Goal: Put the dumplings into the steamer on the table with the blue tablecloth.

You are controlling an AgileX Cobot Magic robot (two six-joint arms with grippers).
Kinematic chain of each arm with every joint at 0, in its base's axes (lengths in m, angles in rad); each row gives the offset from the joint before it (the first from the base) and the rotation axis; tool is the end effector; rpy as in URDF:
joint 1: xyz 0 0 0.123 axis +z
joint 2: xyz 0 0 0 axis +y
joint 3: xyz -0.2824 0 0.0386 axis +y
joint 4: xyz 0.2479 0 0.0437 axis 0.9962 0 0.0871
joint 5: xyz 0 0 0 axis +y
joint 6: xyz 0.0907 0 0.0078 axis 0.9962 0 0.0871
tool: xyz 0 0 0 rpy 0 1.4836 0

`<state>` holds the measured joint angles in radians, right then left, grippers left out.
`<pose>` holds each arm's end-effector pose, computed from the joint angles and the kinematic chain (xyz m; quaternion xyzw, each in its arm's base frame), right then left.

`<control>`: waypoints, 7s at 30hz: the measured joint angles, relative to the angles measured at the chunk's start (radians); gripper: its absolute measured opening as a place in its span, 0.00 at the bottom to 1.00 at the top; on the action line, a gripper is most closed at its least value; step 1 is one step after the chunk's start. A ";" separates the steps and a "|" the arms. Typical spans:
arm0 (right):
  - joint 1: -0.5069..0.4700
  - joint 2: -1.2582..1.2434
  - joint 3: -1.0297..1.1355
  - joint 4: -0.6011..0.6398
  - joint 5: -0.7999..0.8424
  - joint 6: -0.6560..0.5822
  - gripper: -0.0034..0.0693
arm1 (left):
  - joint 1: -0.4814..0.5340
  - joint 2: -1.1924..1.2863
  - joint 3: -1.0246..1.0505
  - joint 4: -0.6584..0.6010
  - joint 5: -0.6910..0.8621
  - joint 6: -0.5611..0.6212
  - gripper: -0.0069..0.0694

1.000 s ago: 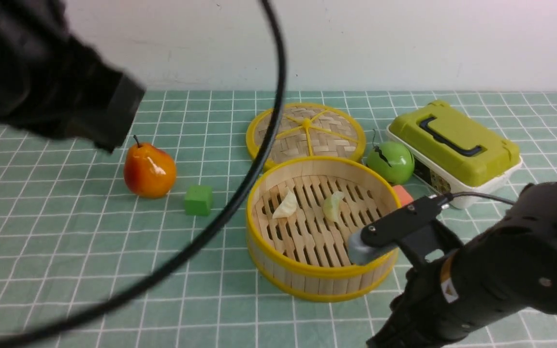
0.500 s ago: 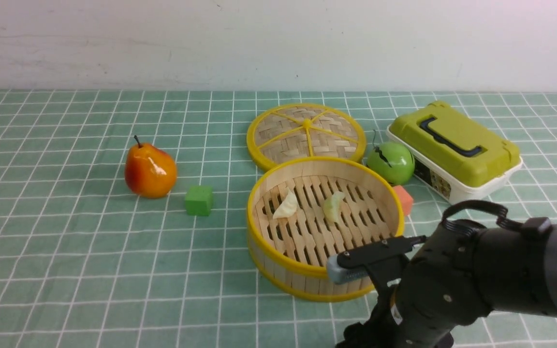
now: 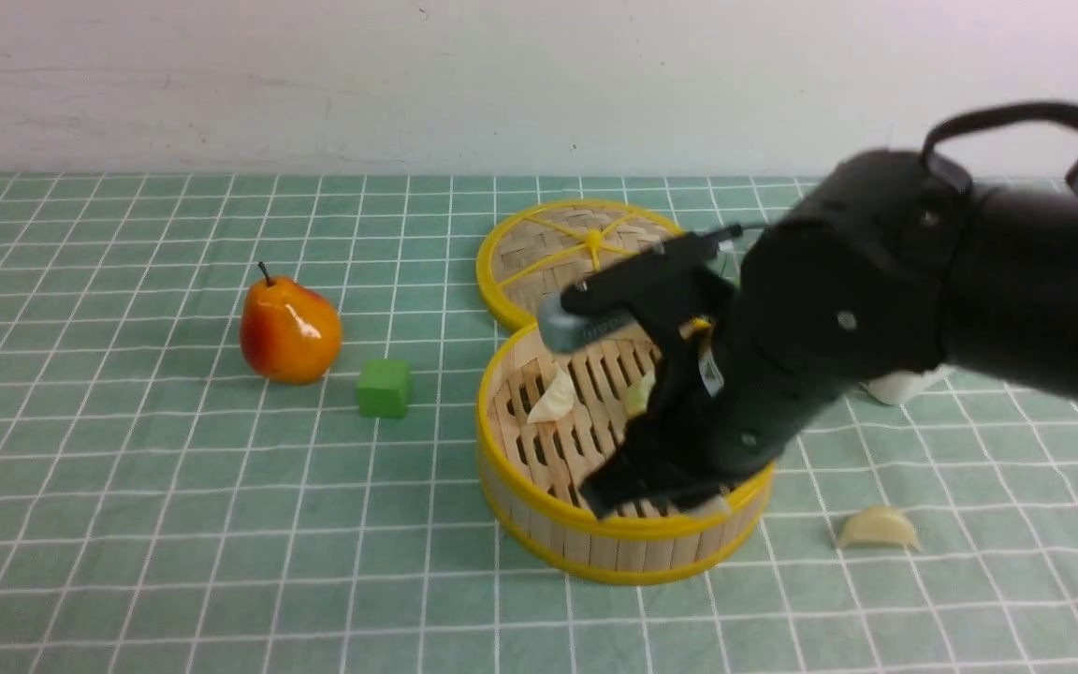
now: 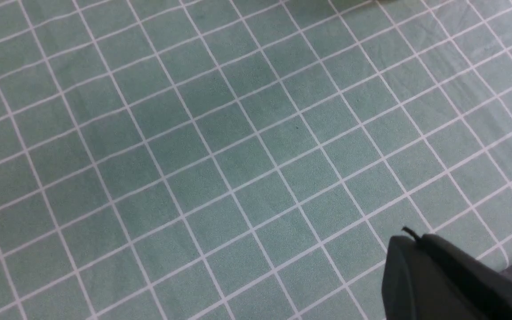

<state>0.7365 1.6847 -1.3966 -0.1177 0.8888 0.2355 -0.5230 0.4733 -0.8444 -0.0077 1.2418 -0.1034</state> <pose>0.2742 0.2374 0.2904 -0.2647 0.9330 0.0641 0.2351 0.0394 -0.0235 0.3524 0.1926 0.9032 -0.1218 0.3637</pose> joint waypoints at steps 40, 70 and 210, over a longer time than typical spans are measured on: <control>-0.396 0.000 0.055 -0.011 0.199 -0.314 0.71 | 0.000 0.000 0.003 -0.005 -0.013 -0.003 0.08; -0.468 0.220 0.083 0.037 0.000 -0.795 0.23 | 0.000 0.000 0.059 -0.047 -0.049 -0.052 0.10; -0.770 -1.695 1.415 0.128 -0.512 -0.145 0.02 | 0.000 -0.382 0.439 -0.054 -0.522 -0.183 0.23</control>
<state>-0.0334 -0.0106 0.0187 0.0106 0.3764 0.0907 -0.5230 0.0916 -0.4056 -0.0619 0.7199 -0.2867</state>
